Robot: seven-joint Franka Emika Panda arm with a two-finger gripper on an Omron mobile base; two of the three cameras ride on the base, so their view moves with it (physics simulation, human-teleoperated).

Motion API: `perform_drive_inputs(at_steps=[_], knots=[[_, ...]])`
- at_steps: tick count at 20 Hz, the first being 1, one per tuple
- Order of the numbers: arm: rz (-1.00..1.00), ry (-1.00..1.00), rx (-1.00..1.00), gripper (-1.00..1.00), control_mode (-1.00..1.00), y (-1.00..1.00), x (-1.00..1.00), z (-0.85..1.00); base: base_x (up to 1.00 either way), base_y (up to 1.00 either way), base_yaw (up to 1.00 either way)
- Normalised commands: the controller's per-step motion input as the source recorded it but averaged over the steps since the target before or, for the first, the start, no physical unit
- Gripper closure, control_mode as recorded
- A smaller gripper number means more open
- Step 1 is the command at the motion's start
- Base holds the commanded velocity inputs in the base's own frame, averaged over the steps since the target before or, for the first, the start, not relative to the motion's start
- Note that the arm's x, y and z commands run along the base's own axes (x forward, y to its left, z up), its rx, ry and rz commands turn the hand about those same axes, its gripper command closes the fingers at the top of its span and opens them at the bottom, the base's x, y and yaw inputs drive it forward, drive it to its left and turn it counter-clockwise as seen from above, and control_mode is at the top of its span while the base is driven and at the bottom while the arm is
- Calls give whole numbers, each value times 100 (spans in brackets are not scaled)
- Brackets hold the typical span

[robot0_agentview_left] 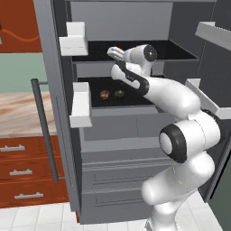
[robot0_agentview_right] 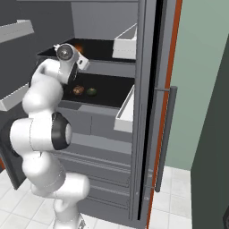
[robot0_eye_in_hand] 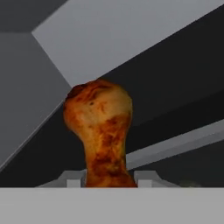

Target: Gather the squash and potato from the fridge and place them on a tray on the dining counter. Then gather the chicken drumstick and steak from the fridge and place them on the other tray.

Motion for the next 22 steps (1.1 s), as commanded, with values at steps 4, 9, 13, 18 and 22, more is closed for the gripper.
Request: perform_drive_inputs(at_steps=[4,9,13,18,22], knots=[[5,1,8,100,-100,29,-52,68,0,0,0],[9,15,1,100,-100,12,-85,83,0,0,0],[2,21,0,100,-100,0,-100,37,0,0,0],[-3,33,0,100,-100,-13,-100,-26,0,0,0],[-21,7,1,100,-100,-42,-100,-64,0,0,0]])
